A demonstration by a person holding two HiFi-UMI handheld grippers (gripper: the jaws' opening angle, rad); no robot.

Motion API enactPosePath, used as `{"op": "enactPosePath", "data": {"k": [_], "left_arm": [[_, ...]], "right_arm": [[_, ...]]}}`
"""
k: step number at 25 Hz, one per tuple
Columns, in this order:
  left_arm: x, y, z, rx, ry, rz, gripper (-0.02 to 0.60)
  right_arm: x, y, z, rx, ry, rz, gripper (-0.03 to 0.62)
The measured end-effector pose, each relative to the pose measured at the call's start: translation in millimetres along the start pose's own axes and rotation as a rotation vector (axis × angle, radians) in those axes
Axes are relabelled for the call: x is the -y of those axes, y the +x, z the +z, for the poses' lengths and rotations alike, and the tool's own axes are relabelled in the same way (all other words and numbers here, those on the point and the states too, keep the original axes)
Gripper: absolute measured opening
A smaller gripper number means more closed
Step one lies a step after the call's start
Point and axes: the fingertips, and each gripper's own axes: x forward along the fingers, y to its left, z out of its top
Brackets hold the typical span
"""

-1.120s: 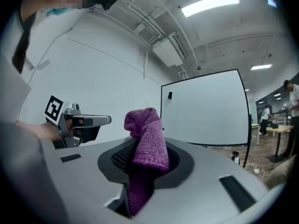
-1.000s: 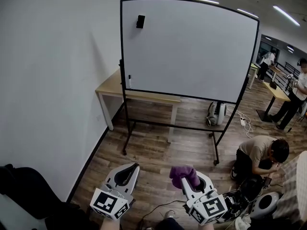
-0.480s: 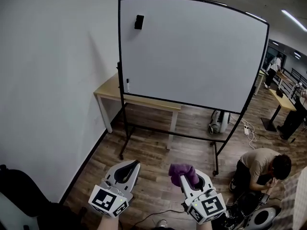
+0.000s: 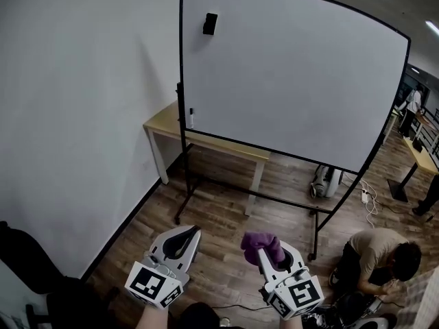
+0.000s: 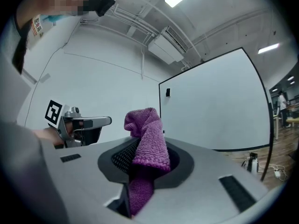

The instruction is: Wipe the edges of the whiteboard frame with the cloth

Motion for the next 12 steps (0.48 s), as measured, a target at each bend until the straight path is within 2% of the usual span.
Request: {"op": "enactPosePath", "data": {"k": [6,12], "left_arm": [[-11,19,-5,-0.009,-0.002,0.021,0.017],[-28,45,-11,0.009,-0.010,0.002,0.017]], "right_arm": [[13,16,-7,-0.007,0.013,0.024,0.078],[34,34,-10,-0.010,0.002,-0.002,0.078]]}}
